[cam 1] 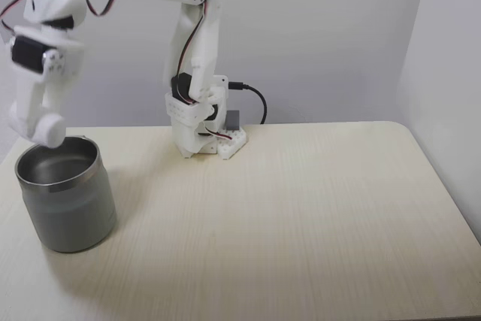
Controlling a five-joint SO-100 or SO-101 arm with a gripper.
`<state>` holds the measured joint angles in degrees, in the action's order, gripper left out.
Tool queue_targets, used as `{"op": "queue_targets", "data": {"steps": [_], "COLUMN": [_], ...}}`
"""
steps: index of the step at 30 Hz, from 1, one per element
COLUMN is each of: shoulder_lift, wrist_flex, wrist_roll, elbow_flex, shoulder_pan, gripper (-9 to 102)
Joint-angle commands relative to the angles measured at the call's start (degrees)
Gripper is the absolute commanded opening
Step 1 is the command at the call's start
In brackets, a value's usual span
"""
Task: Grasp a dressing and put it in the cup.
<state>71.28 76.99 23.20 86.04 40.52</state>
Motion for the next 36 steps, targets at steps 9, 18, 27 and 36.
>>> {"op": "queue_targets", "data": {"steps": [9, 18, 27, 36], "shoulder_lift": [-2.5, -4.9, -8.5, -9.6], "wrist_flex": [-8.7, -7.1, -6.3, -7.3], "wrist_roll": [1.9, 3.1, 3.2, 0.4], "elbow_flex": [-11.1, -11.2, -13.0, -16.2], "shoulder_pan": [0.9, 1.6, 0.3, -3.5], "gripper": [0, 24, 26, 26]}}
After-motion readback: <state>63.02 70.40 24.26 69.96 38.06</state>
